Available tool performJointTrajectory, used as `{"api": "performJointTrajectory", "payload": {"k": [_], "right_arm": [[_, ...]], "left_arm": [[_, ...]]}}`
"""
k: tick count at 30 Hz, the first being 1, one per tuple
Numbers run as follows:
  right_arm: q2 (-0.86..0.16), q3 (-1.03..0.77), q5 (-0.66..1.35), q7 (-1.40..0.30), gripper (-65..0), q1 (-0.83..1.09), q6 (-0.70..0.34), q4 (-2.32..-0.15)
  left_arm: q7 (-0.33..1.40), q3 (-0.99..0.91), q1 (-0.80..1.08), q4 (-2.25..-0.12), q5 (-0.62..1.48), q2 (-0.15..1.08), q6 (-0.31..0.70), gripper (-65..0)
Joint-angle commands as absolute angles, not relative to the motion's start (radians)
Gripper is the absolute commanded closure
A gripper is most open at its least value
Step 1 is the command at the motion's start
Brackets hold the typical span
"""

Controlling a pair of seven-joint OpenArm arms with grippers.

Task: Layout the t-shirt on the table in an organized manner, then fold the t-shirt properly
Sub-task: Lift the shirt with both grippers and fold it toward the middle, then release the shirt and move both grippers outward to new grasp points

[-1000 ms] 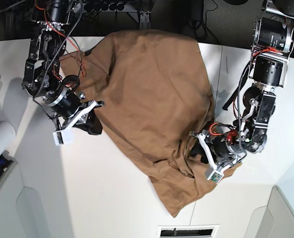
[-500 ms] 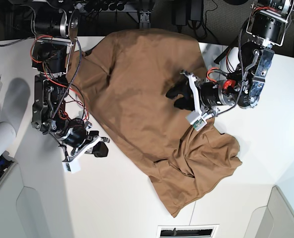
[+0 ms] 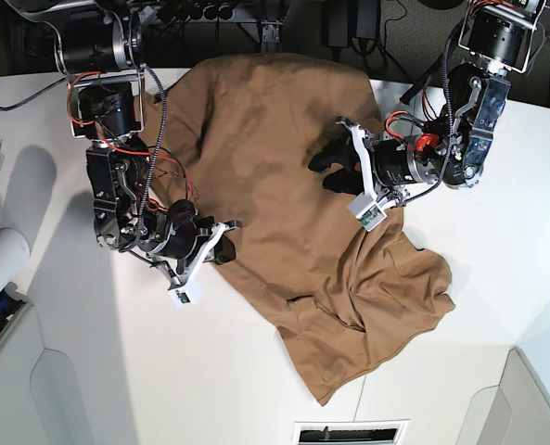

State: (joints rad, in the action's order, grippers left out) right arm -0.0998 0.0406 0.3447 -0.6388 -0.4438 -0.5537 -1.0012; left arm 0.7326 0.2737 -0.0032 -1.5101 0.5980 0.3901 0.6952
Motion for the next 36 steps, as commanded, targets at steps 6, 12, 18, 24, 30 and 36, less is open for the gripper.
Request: {"api": "performJointTrajectory", "payload": {"k": [6,12,18,24,30,36], "right_arm": [[-0.202,0.037,0.469,-0.658,0.0,-0.410,-0.555,-1.017],[-0.203,0.038,0.584,-0.707,0.0,-0.299,-0.573,-1.077],[-0.152,0.042,0.628,-0.709,0.0,-0.126,-0.573,-1.277],[-0.070,0.054,0.627,-0.708,0.0,-0.052,-0.572,-1.394],[-0.063,0.009,0.575,-0.684,0.0,-0.105,-0.561,-1.466],[-0.064,-0.062,0.491,-0.631,0.0,-0.206,-0.538,-1.465]], "left_arm": [[0.755,0.269,-0.092,-1.426,0.511,0.401,0.656,-30.0],[0.730,0.269,-0.240,-1.227,0.513,0.382,0.656,-30.0],[0.699,0.269,-0.385,-1.040,0.512,0.342,0.656,-30.0],[0.690,0.269,-0.471,-0.983,0.512,0.328,0.667,-30.0],[0.765,0.269,-0.513,-1.063,0.677,0.394,0.667,-30.0],[0.838,0.269,-0.498,-1.198,0.802,0.500,0.687,-30.0]]}}
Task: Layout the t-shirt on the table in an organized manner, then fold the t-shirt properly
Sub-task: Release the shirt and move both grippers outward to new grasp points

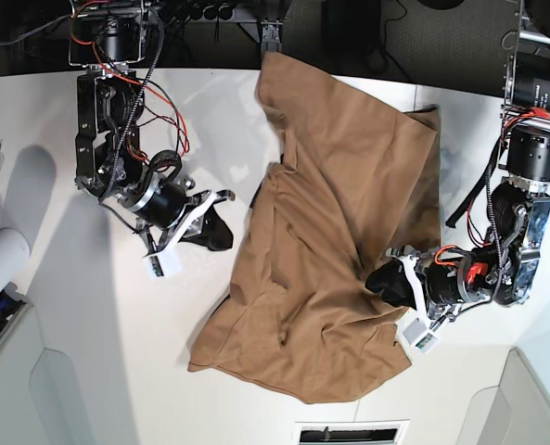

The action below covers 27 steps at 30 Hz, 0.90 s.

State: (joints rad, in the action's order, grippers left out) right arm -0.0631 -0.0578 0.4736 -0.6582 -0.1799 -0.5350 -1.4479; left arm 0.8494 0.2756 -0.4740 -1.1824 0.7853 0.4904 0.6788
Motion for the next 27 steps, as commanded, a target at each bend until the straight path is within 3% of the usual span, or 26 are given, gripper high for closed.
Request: {"api": "performJointTrajectory", "payload": {"k": [1,8,15,27], "right_arm": [[-0.064,-0.066,0.469,-0.625,0.0,-0.226,-0.529,-1.463],[-0.051,-0.064,0.374,-0.567,0.0,-0.373,-0.516,-1.318],[0.038,-0.017,0.230,-0.492,0.0,-0.480,-0.516,-1.079],[-0.009,0.142,0.133,-0.486,0.0,-0.500,-0.476,-0.980]], "left_arm": [[0.843,0.269,-0.489,-1.211,0.822,0.514,0.691,-30.0],[0.886,0.269,-0.363,-1.232,0.881,0.536,0.698,-30.0],[0.901,0.269,-0.199,-1.265,0.900,0.533,0.698,-30.0],[0.825,0.269,-0.112,-1.275,0.688,0.530,0.698,-30.0]]}}
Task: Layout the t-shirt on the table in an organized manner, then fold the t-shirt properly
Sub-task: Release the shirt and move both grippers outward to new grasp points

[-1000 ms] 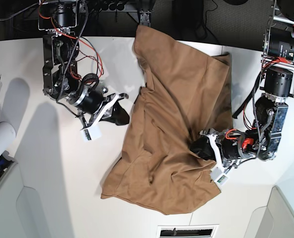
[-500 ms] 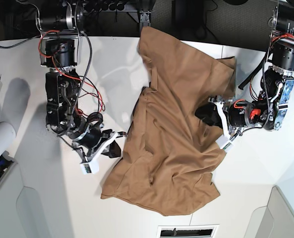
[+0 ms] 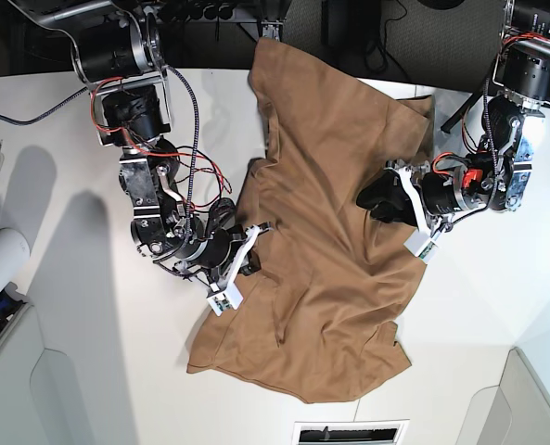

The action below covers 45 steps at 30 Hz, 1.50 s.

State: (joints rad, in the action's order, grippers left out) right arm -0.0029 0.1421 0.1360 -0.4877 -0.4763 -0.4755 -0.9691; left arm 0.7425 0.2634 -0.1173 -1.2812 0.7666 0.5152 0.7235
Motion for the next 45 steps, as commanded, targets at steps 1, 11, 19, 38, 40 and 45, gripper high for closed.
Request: {"api": "performJointTrajectory", "payload": {"k": [1,11,19,38,40,45], "right_arm": [[-0.020,0.142,0.150,-0.504,0.0,-0.498,-0.476,-0.980],[-0.052,0.142,0.294,-0.550,0.0,-0.297,-0.528,-1.159],[-0.030,0.145,0.340,-0.550,0.0,-0.111,-0.527,-1.406],[-0.037,-0.175,0.321,-0.579,0.0,-0.289,-0.493,-1.494],[-0.039,-0.191,0.321,-0.580,-9.1,-0.311,-0.480,-1.476],[-0.056,-0.189,0.284,-0.572,-39.8,-0.375,-0.414,-1.385]], "left_arm": [[0.812,0.269,-0.114,-1.275,0.665,0.533,0.698,-30.0],[0.762,0.269,-0.202,-1.232,0.436,0.535,0.670,-30.0],[0.706,0.269,-0.361,-1.054,0.421,0.526,0.632,-30.0],[0.874,0.269,-0.408,-1.252,0.844,0.734,0.698,-30.0],[0.872,0.269,-0.379,-1.252,0.846,0.741,0.698,-30.0],[0.873,0.269,-0.302,-1.252,0.849,0.746,0.698,-30.0]]}}
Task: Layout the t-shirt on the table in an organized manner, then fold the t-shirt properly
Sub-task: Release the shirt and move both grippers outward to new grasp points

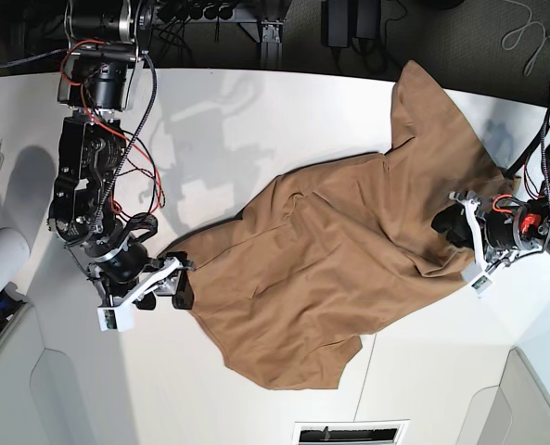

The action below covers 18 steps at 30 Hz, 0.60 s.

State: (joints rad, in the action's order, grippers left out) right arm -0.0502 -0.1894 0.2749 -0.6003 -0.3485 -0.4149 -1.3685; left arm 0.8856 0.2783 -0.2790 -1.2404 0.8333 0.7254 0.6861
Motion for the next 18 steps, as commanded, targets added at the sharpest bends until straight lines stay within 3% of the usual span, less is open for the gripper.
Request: {"api": "performJointTrajectory", "payload": {"k": [1,10,18], "right_arm": [[-0.056,-0.189,0.278,-0.572,-39.7,-0.389,-0.414,-1.358],[-0.056,-0.077,0.234,-0.520,-39.7,-0.466,-0.430,-1.069],[-0.111,0.037,0.212,-0.479,-39.6,-0.428,-0.429,-1.029]], "left_arm": [[0.873,0.269,-0.285,-1.252,0.848,0.748,0.698,-30.0],[0.873,0.255,-0.190,-1.250,0.787,0.749,0.698,-30.0],[0.810,0.254,-0.192,-1.242,0.588,0.748,0.688,-30.0]]}}
